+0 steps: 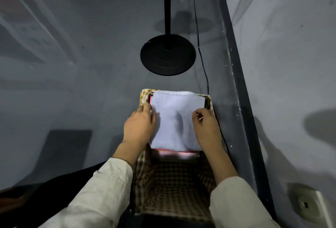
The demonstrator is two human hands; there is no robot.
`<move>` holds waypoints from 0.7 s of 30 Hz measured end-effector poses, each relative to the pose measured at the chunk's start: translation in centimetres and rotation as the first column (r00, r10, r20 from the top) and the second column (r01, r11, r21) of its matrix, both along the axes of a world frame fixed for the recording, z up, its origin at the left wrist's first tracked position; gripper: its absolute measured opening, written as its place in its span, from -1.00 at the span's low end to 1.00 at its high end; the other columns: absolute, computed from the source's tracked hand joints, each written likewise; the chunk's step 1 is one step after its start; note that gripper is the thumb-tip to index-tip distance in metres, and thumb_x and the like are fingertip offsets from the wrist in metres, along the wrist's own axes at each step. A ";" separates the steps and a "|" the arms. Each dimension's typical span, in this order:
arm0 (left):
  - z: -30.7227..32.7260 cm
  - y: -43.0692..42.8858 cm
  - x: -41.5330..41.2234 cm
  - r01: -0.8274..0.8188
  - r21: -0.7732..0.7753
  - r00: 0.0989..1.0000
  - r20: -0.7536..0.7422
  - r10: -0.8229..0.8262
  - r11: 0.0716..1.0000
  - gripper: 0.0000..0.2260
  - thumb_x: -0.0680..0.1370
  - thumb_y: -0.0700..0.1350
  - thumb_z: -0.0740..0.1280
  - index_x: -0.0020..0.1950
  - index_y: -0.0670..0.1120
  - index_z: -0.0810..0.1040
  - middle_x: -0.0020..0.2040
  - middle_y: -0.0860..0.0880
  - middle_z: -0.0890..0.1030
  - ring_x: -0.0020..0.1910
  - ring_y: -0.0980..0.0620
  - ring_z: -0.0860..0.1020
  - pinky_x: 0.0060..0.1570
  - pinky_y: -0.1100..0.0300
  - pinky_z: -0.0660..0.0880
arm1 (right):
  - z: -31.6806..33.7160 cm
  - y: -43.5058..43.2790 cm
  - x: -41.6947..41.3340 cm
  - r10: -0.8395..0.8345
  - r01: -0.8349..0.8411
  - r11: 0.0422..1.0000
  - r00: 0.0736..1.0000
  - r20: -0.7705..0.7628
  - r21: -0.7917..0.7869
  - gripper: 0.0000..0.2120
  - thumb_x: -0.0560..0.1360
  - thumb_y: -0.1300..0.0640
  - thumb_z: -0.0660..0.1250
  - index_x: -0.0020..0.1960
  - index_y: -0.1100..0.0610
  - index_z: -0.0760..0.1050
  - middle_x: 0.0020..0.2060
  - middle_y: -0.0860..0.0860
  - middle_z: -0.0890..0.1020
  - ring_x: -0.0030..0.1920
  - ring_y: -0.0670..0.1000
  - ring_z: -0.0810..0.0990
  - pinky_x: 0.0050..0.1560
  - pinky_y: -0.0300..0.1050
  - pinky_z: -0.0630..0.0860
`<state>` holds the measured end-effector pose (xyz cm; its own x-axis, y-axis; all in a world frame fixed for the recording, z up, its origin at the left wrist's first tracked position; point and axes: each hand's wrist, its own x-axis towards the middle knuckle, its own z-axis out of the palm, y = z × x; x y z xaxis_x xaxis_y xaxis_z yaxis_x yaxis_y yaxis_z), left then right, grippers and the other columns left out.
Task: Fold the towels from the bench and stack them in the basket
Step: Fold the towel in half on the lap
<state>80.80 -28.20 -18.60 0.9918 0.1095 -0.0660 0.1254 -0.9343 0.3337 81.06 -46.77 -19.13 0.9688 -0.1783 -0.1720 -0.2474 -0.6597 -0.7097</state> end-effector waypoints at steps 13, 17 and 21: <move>6.3 4.6 -3.5 0.012 0.034 0.998 0.066 -0.014 0.999 -0.76 0.63 -0.02 0.11 0.04 -0.15 0.47 0.04 -0.14 0.58 -0.01 -0.19 0.54 -0.24 0.11 0.31 | 5.4 5.6 -2.0 0.196 -0.200 0.980 0.959 0.204 -0.003 -0.83 0.60 0.15 0.18 -0.06 0.21 0.48 -0.10 0.10 0.56 -0.07 0.08 0.51 -0.08 -0.11 0.38; 9.1 9.0 -7.0 -0.059 0.074 0.995 0.086 0.053 0.996 -0.77 0.63 -0.01 0.11 0.04 -0.13 0.46 0.02 -0.13 0.58 -0.01 -0.19 0.54 -0.22 0.10 0.34 | 7.9 10.5 -3.5 0.294 -0.298 0.954 0.923 0.248 -0.022 -0.82 0.60 0.14 0.20 -0.04 0.23 0.51 -0.08 0.13 0.56 -0.04 0.12 0.51 0.02 0.00 0.41; 11.8 15.1 -11.8 -0.204 0.098 0.976 0.102 0.194 0.974 -0.77 0.62 -0.01 0.12 0.07 -0.13 0.47 0.07 -0.14 0.59 0.04 -0.21 0.54 -0.12 0.06 0.41 | 10.1 17.3 -5.5 0.449 -0.455 0.889 0.847 0.283 -0.050 -0.84 0.59 0.11 0.21 -0.01 0.18 0.51 -0.04 0.12 0.55 0.02 0.16 0.51 0.04 0.05 0.43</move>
<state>68.99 -13.11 -6.81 0.9506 0.3070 0.0461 0.2864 -0.9245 0.2517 75.59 -29.42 -9.05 0.9491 0.2916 0.1187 0.2851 -0.6361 -0.7170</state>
